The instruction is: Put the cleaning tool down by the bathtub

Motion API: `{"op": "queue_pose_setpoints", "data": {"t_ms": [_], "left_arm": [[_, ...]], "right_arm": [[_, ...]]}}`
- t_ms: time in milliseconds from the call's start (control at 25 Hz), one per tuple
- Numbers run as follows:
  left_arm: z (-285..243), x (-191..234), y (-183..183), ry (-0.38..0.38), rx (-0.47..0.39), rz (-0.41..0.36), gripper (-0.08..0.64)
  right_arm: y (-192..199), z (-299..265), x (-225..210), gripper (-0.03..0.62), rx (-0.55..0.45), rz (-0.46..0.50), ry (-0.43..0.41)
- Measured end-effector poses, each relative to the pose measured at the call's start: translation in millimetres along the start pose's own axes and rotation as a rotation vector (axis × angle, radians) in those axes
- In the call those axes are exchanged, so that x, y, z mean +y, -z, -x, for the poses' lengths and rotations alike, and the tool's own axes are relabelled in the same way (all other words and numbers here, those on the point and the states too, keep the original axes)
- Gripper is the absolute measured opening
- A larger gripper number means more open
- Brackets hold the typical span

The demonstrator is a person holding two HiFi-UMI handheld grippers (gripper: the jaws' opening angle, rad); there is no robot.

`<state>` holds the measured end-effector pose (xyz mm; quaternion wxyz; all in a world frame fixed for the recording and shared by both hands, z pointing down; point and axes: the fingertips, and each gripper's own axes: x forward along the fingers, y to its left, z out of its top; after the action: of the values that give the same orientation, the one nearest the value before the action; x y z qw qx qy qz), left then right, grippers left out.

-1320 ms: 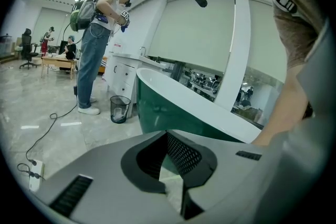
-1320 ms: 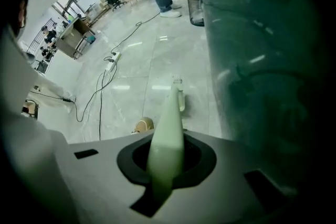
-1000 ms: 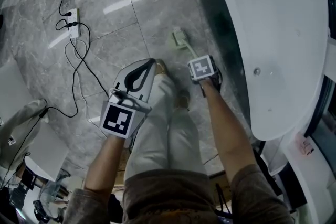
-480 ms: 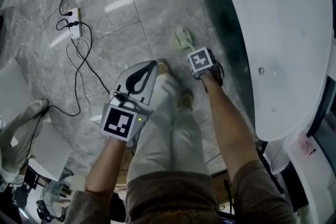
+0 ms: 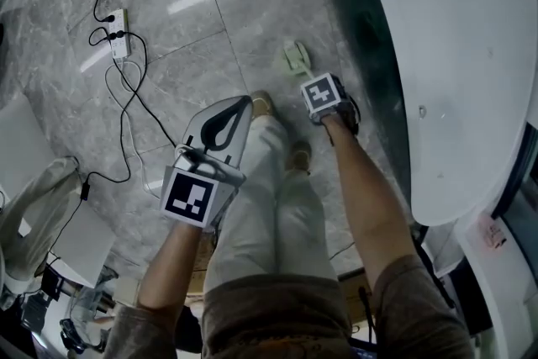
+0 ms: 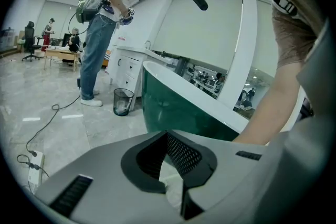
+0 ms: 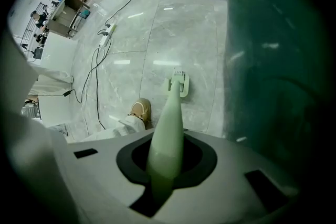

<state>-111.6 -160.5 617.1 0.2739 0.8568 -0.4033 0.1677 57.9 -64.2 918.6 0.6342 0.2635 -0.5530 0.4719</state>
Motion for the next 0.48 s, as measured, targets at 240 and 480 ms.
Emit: {"op": "queue_pose_setpoints", "data": {"t_ms": [240, 480], "left_arm": [[-1, -6, -4, 0.013, -0.007, 0.009, 0.0], [-1, -16, -8, 0.021, -0.013, 0.009, 0.0]], "right_arm": [[-3, 8, 3, 0.077, -0.043, -0.022, 0.003], [-2, 19, 3, 0.139, -0.094, -0.041, -0.009]]}}
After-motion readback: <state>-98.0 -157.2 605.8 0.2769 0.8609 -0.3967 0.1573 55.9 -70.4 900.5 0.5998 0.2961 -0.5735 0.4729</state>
